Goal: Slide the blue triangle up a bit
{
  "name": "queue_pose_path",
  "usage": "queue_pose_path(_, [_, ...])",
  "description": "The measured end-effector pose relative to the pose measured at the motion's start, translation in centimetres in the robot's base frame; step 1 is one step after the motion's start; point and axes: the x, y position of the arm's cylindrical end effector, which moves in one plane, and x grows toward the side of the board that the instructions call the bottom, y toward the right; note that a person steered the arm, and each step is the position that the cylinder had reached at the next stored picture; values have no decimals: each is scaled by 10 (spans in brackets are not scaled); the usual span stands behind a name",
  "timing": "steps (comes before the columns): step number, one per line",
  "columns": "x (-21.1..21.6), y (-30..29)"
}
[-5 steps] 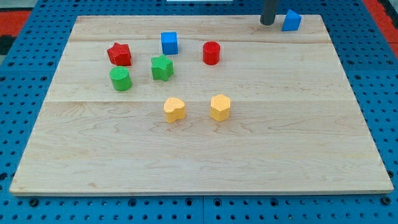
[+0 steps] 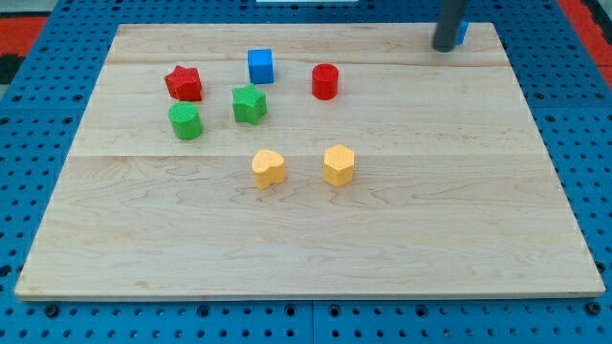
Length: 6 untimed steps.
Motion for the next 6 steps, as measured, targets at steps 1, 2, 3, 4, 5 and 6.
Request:
queue_pose_path(1, [-1, 5])
queue_pose_path(2, [-2, -1])
queue_pose_path(3, [-4, -18])
queue_pose_path(4, [-4, -20])
queue_pose_path(5, [-4, -9])
queue_pose_path(6, [-13, -3])
